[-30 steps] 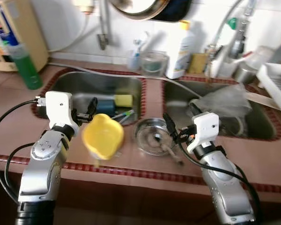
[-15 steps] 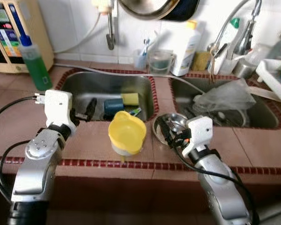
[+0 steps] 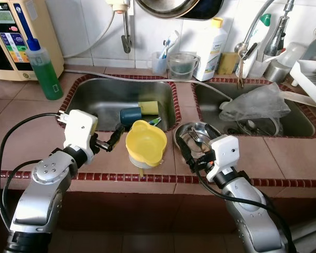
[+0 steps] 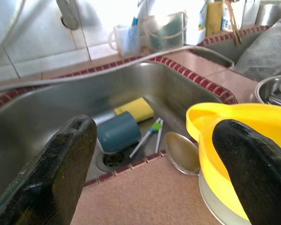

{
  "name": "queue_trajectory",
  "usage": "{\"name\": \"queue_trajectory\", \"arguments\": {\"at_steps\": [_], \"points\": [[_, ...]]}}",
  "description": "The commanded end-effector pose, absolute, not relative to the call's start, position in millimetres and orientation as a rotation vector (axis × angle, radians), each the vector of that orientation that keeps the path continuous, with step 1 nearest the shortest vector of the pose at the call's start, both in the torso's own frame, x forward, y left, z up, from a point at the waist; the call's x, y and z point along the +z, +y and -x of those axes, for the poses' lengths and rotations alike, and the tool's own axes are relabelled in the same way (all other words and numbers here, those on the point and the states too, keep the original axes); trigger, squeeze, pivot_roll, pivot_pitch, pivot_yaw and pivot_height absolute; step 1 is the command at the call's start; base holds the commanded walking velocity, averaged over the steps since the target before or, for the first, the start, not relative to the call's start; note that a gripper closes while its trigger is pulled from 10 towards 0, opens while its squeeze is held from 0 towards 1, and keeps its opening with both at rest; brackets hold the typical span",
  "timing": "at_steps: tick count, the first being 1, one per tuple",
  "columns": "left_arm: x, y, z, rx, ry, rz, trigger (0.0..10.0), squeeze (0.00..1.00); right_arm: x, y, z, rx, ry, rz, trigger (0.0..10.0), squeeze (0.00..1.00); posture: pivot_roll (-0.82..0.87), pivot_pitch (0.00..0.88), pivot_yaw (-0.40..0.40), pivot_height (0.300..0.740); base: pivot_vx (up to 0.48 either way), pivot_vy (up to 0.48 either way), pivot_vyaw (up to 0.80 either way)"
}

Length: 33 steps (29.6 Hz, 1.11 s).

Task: Kitchen organization

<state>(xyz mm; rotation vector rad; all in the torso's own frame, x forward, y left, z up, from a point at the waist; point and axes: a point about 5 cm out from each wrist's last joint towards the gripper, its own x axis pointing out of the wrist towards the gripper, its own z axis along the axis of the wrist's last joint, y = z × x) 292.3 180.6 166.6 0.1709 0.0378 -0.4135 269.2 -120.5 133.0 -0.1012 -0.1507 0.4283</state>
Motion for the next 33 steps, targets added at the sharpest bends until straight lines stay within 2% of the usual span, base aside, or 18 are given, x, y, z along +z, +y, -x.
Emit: {"name": "queue_trajectory", "arguments": {"at_steps": [1, 13, 33], "points": [[172, 175, -293, -0.441, 0.032, -0.162, 10.0, 0.0, 137, -120, -267, 0.443, -0.164, 0.106, 10.0, 0.0, -0.04, 0.056, -0.002, 0.74, 0.0, 0.0, 0.0], [171, 155, -300, -0.466, 0.093, -0.169, 10.0, 0.0, 129, -111, -250, 0.537, -0.114, 0.111, 10.0, 0.0, -0.05, 0.064, 0.003, 0.74, 0.0, 0.0, 0.0], [170, 148, -308, -0.469, 0.252, -0.226, 10.0, 0.0, 132, -111, -234, 0.562, -0.08, 0.091, 10.0, 0.0, -0.08, 0.08, 0.014, 0.74, 0.0, 0.0, 0.0]]}}
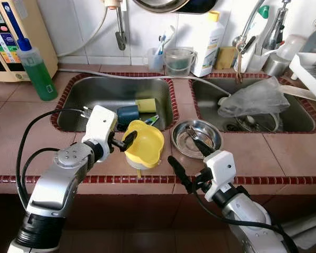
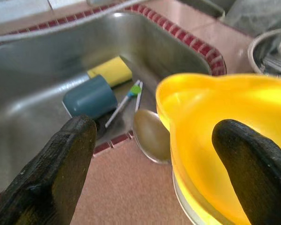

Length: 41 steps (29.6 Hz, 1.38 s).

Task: Kitchen organization

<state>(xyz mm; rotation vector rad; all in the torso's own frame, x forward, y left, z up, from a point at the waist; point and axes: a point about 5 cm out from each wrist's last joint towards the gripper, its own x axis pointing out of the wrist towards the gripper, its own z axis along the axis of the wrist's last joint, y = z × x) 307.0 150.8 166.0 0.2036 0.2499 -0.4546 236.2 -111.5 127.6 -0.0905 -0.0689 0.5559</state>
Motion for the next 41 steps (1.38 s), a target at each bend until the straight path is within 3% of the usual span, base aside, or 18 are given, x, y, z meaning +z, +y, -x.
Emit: {"name": "queue_trajectory", "arguments": {"at_steps": [1, 19, 20, 21, 22, 23, 24, 25, 26, 27, 29, 30, 33, 34, 41], "points": [[170, 147, -308, -0.472, 0.267, -0.228, 10.0, 0.0, 132, -111, -234, 0.561, -0.079, 0.091, 10.0, 0.0, -0.08, 0.08, 0.013, 0.74, 0.0, 0.0, 0.0], [177, 114, -311, -0.601, 0.348, -0.276, 10.0, 0.0, 133, -110, -232, 0.54, -0.075, 0.095, 10.0, 0.0, -0.1, 0.074, 0.04, 0.74, 0.0, 0.0, 0.0], [177, 114, -311, -0.607, 0.351, -0.273, 9.3, 0.0, 133, -110, -231, 0.54, -0.074, 0.095, 10.0, 0.0, -0.1, 0.073, 0.042, 0.74, 0.0, 0.0, 0.0], [178, 112, -312, -0.614, 0.353, -0.283, 6.5, 0.0, 133, -111, -231, 0.535, -0.075, 0.093, 10.0, 0.0, -0.11, 0.073, 0.046, 0.74, 0.0, 0.0, 0.0], [178, 112, -312, -0.614, 0.353, -0.283, 6.5, 0.0, 133, -111, -231, 0.535, -0.075, 0.093, 10.0, 0.0, -0.11, 0.073, 0.046, 0.74, 0.0, 0.0, 0.0], [178, 110, -312, -0.619, 0.355, -0.292, 4.7, 0.0, 133, -110, -230, 0.533, -0.076, 0.091, 10.0, 0.0, -0.11, 0.071, 0.049, 0.74, 0.0, 0.0, 0.0], [179, 110, -313, -0.625, 0.358, -0.291, 0.8, 0.0, 134, -110, -229, 0.533, -0.077, 0.086, 10.0, 0.0, -0.11, 0.071, 0.053, 0.74, 0.0, 0.0, 0.0], [179, 109, -313, -0.626, 0.358, -0.29, 0.8, 0.0, 134, -110, -229, 0.533, -0.077, 0.084, 10.0, 0.0, -0.11, 0.071, 0.053, 0.74, 0.0, 0.0, 0.0], [179, 109, -314, -0.628, 0.361, -0.295, 2.0, 0.0, 135, -110, -228, 0.534, -0.079, 0.07, 10.0, 0.0, -0.11, 0.069, 0.056, 0.74, 0.0, 0.0, 0.0], [179, 109, -314, -0.631, 0.363, -0.299, 1.5, 0.0, 135, -110, -227, 0.535, -0.079, 0.065, 10.0, 0.0, -0.12, 0.069, 0.056, 0.74, 0.0, 0.0, 0.0], [179, 109, -314, -0.633, 0.363, -0.298, 1.5, 0.0, 135, -109, -227, 0.535, -0.079, 0.065, 10.0, 0.0, -0.12, 0.069, 0.056, 0.74, 0.0, 0.0, 0.0], [179, 108, -314, -0.634, 0.365, -0.299, 0.0, 0.0, 135, -109, -227, 0.534, -0.079, 0.065, 10.0, 0.0, -0.12, 0.07, 0.057, 0.74, 0.0, 0.0, 0.0], [178, 108, -314, -0.643, 0.376, -0.304, 0.3, 0.0, 135, -110, -226, 0.533, -0.077, 0.065, 10.0, 0.0, -0.12, 0.074, 0.056, 0.74, 0.0, 0.0, 0.0], [176, 107, -313, -0.644, 0.392, -0.315, 10.0, 0.0, 135, -110, -225, 0.533, -0.075, 0.065, 10.0, 0.0, -0.12, 0.074, 0.056, 0.74, 0.0, 0.0, 0.0], [173, 111, -314, -0.61, 0.432, -0.303, 10.0, 0.0, 136, -110, -225, 0.533, -0.069, 0.06, 10.0, 0.0, -0.11, 0.084, 0.052, 0.74, 0.0, 0.0, 0.0]]}}
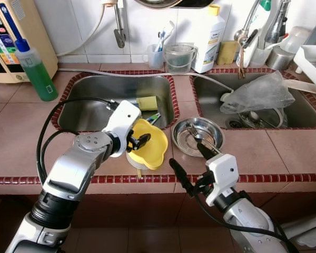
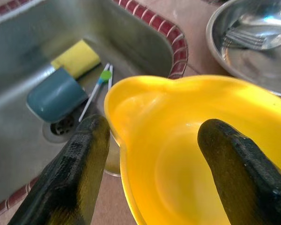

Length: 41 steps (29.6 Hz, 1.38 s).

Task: Kitchen organization

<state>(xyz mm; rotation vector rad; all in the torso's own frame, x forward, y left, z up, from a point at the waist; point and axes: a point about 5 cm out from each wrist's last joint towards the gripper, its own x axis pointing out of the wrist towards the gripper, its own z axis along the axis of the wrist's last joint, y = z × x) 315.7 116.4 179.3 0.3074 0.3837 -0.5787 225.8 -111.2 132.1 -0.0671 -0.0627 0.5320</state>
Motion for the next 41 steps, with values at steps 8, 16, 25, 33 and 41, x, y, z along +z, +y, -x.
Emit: {"name": "queue_trajectory", "arguments": {"at_steps": [8, 16, 25, 33, 41], "points": [[167, 126, -320, -0.469, 0.521, -0.229, 10.0, 0.0, 136, -110, -225, 0.529, -0.065, 0.053, 10.0, 0.0, -0.11, 0.093, 0.051, 0.74, 0.0, 0.0, 0.0], [170, 127, -322, -0.449, 0.501, -0.219, 0.0, 0.0, 137, -110, -225, 0.527, -0.063, 0.053, 10.0, 0.0, -0.11, 0.098, 0.047, 0.74, 0.0, 0.0, 0.0], [174, 127, -323, -0.442, 0.483, -0.22, 0.0, 0.0, 140, -109, -225, 0.54, -0.08, 0.03, 10.0, 0.0, -0.1, 0.099, 0.047, 0.74, 0.0, 0.0, 0.0], [174, 129, -325, -0.438, 0.48, -0.224, 0.0, 0.0, 144, -107, -219, 0.602, -0.087, -0.015, 10.0, 0.0, -0.11, 0.1, 0.045, 0.74, 0.0, 0.0, 0.0], [176, 129, -326, -0.438, 0.47, -0.224, 0.0, 0.0, 146, -108, -218, 0.626, -0.09, -0.02, 10.0, 0.0, -0.11, 0.097, 0.042, 0.74, 0.0, 0.0, 0.0]]}}
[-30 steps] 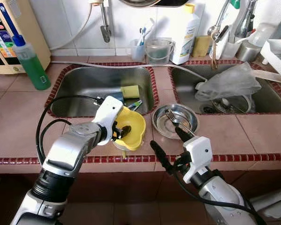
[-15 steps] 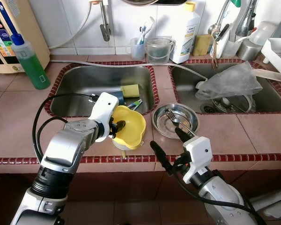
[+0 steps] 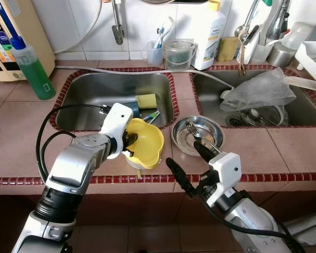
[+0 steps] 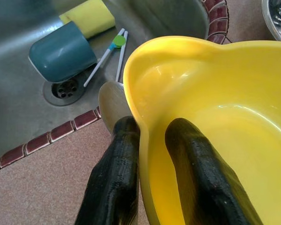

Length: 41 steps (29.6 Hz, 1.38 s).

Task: Kitchen organization

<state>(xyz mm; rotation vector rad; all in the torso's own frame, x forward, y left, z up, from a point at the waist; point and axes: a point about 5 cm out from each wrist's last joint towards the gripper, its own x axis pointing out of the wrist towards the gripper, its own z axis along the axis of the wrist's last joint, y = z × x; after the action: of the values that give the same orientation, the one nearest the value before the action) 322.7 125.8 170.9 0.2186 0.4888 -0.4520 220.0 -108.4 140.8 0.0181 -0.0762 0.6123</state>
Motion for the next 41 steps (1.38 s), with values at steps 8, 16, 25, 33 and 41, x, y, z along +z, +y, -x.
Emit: {"name": "queue_trajectory", "arguments": {"at_steps": [8, 16, 25, 33, 41], "points": [[177, 127, -325, -0.447, 0.466, -0.229, 0.0, 0.0, 146, -108, -219, 0.627, -0.091, -0.017, 10.0, 0.0, -0.1, 0.096, 0.04, 0.74, 0.0, 0.0, 0.0], [178, 127, -325, -0.458, 0.462, -0.234, 0.0, 0.0, 145, -107, -220, 0.628, -0.093, -0.018, 10.0, 0.0, -0.1, 0.091, 0.043, 0.74, 0.0, 0.0, 0.0], [179, 127, -325, -0.482, 0.46, -0.239, 0.0, 0.0, 145, -106, -220, 0.631, -0.092, -0.019, 10.0, 0.0, -0.1, 0.09, 0.043, 0.74, 0.0, 0.0, 0.0], [186, 129, -329, -0.489, 0.447, -0.198, 0.0, 0.0, 145, -106, -223, 0.633, -0.095, -0.019, 10.0, 0.0, -0.1, 0.081, 0.039, 0.74, 0.0, 0.0, 0.0], [204, 130, -336, -0.531, 0.389, -0.078, 10.0, 0.0, 146, -105, -226, 0.643, -0.102, -0.017, 10.0, 0.0, -0.1, 0.065, 0.032, 0.74, 0.0, 0.0, 0.0]]}}
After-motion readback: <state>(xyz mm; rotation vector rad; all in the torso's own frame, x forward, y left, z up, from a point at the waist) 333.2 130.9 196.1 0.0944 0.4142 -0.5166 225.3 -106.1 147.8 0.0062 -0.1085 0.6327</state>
